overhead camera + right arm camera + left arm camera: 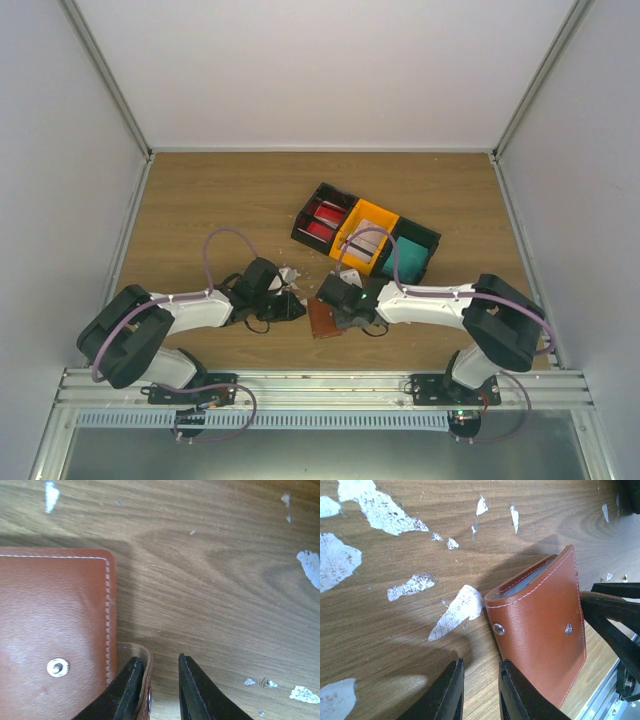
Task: Put the credit cards into the card holder
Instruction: Open the card holder at the center of the board.
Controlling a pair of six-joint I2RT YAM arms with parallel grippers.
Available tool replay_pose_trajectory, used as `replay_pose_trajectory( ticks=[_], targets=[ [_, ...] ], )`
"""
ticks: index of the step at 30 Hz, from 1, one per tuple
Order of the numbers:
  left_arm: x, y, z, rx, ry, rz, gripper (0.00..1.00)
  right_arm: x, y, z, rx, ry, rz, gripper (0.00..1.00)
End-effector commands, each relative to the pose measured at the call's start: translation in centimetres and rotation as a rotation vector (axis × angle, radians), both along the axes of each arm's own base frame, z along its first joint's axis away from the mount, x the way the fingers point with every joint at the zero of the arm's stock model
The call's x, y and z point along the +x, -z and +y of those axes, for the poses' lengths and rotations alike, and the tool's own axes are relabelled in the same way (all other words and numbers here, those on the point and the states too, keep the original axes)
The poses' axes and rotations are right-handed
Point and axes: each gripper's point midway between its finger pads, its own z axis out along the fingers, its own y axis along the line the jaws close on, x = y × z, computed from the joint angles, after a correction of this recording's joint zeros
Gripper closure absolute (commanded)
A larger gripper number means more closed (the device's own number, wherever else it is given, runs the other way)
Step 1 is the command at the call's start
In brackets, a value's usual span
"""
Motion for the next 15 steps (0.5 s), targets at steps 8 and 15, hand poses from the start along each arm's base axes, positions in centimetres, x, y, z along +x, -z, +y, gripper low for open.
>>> replay_pose_trajectory(
  ticks=[8,15],
  targets=[
    [-1.4,2.8,3.0,0.148,-0.044,0.057,0.76,1.0,-0.1,2.1,0.169,-0.093,-0.022,0.82],
    [-0.4,1.2,3.3,0.141,-0.097,0.008,0.62,1.9,-4.5,3.3,0.28,-0.122,-0.122,0.99]
  ],
)
